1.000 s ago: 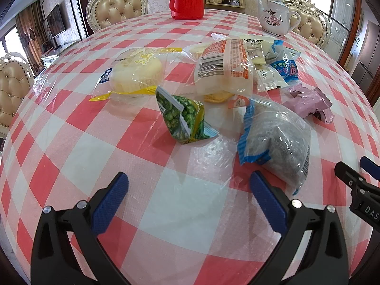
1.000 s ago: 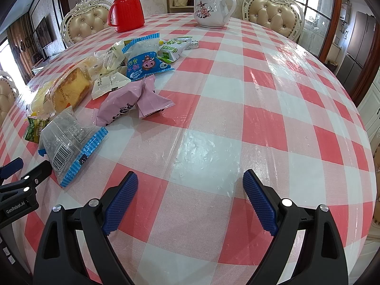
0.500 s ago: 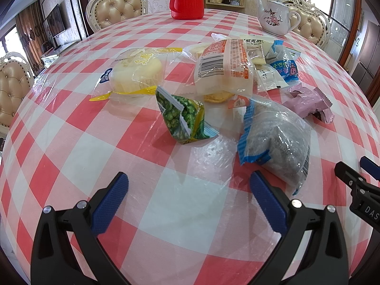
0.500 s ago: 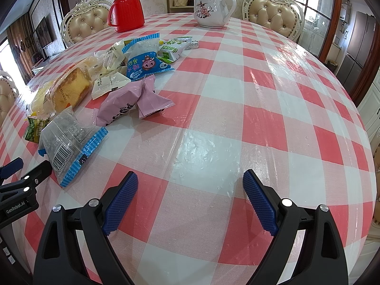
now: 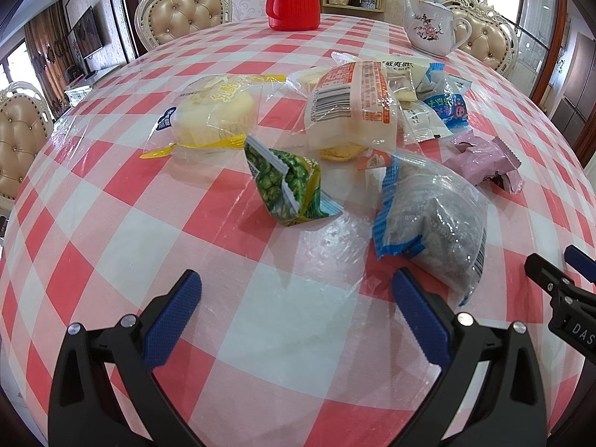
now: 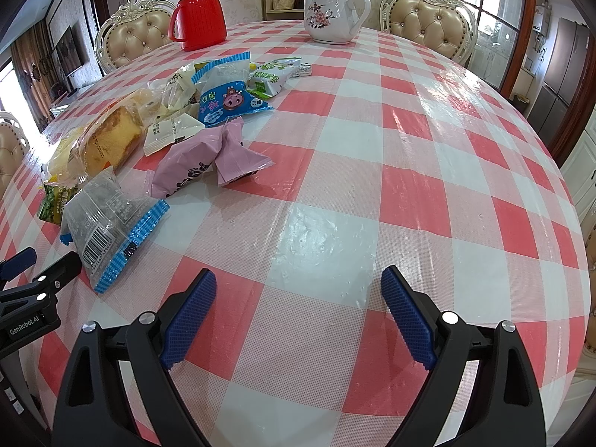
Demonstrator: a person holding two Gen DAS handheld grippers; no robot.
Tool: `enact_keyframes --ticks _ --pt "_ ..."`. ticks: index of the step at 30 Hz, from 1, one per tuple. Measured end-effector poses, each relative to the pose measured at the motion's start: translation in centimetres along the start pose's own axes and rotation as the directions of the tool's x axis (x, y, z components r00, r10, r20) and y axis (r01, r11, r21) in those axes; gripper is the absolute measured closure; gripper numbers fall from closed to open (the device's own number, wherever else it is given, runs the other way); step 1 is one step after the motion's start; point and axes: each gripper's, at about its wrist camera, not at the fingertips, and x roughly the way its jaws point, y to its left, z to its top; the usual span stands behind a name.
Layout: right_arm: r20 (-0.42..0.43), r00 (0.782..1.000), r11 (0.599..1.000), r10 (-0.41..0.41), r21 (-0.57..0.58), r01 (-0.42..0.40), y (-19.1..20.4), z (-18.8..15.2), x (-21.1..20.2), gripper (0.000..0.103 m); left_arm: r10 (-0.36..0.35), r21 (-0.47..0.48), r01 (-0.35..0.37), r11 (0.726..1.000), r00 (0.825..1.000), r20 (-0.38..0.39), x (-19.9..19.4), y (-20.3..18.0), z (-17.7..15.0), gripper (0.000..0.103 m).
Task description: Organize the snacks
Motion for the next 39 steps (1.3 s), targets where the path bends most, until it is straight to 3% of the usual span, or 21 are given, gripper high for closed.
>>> enact_keyframes --ticks 39 --pt "0.001 1.0 1.0 -0.009 -0.004 0.009 0.18 -0.01 -0.01 0.016 0.0 0.0 0.0 1.0 1.0 0.0 0.0 0.0 0.0 0.001"
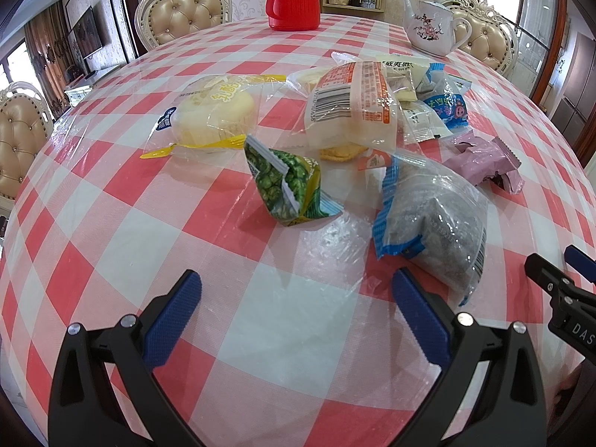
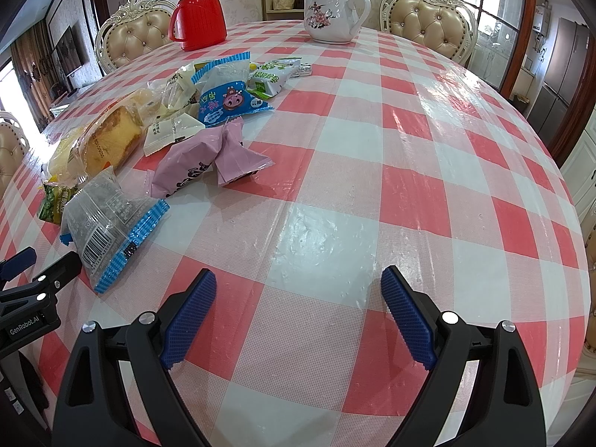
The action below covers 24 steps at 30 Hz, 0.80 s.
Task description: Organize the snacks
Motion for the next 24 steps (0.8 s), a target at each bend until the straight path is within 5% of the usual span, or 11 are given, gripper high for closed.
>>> enact_keyframes --ticks 8,15,19,24 --pt "-0.001 1.0 1.0 0.005 0.004 -0.005 -0.3 0.0 0.2 0.016 0.0 0.001 0.0 1.0 1.0 0.0 0.0 0.0 0.0 0.001" --pt "0.006 0.995 0.995 0.099 0.031 -0.099 -1.7 -0.6 -1.0 0.016 -0.055 0.063 0.056 0.996 0.998 -0.011 -0.2 -0.1 -0.2 0.001" --pt "0.026 0.99 0.987 0.136 0.083 -0.138 -4.1 -1.1 -1.6 0.016 -0.155 0.22 0.128 0.967 0.982 0.106 -2.8 -2.4 -1.0 0.001" --pt "0.065 0.973 0.961 0.223 0.154 -0.23 -5.8 -1.4 -2.1 0.016 -0.197 0.371 0.158 0.915 0.978 0.071 -1.7 -6.6 0.5 0.001"
